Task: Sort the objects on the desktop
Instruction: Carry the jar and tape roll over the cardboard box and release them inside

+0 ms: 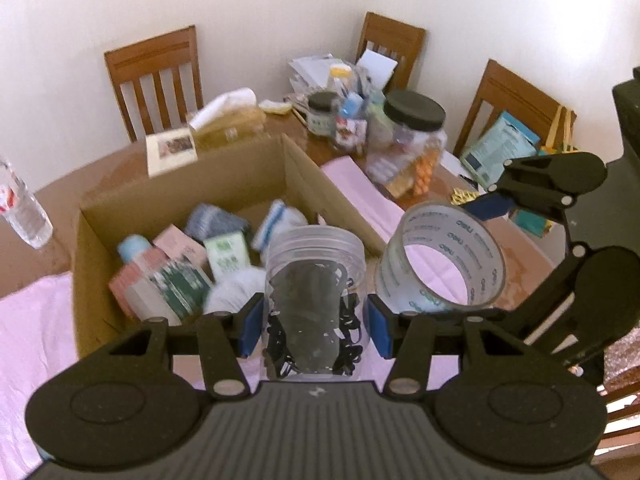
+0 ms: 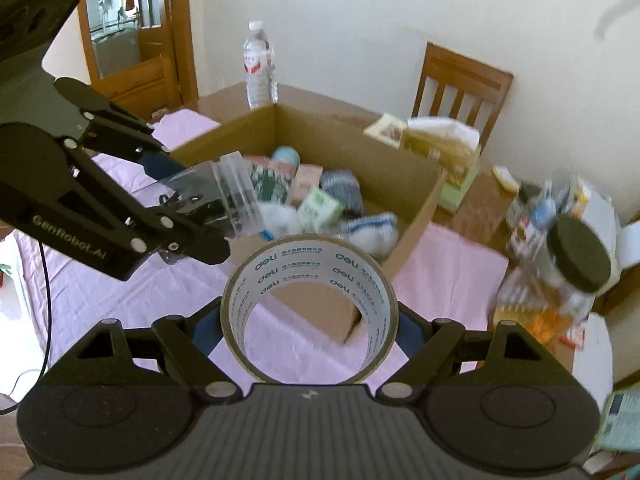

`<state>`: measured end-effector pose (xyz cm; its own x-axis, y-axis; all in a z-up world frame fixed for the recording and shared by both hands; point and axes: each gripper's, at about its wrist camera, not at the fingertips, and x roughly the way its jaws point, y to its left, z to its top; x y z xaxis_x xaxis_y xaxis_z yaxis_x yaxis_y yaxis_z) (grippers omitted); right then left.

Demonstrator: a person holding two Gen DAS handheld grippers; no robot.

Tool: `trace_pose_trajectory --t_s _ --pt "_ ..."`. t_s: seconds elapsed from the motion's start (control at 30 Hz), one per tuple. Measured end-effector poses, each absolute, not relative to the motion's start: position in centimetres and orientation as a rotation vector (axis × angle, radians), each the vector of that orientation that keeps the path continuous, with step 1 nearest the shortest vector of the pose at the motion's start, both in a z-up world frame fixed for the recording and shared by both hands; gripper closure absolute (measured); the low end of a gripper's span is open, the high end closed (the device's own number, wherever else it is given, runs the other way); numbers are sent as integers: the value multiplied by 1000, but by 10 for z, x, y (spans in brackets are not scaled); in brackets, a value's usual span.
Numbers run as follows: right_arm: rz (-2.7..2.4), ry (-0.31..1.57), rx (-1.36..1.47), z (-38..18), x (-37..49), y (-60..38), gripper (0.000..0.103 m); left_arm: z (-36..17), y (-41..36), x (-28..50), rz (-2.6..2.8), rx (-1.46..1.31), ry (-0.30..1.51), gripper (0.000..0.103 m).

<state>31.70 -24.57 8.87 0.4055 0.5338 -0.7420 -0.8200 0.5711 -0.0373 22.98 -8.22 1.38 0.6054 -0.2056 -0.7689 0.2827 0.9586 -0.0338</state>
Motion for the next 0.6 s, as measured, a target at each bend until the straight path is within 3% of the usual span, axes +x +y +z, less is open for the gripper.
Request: trace_pose_trajectory --t_s 0.6 --pt "903 734 -440 104 389 -189 15 -3 -41 313 -207 95 909 50"
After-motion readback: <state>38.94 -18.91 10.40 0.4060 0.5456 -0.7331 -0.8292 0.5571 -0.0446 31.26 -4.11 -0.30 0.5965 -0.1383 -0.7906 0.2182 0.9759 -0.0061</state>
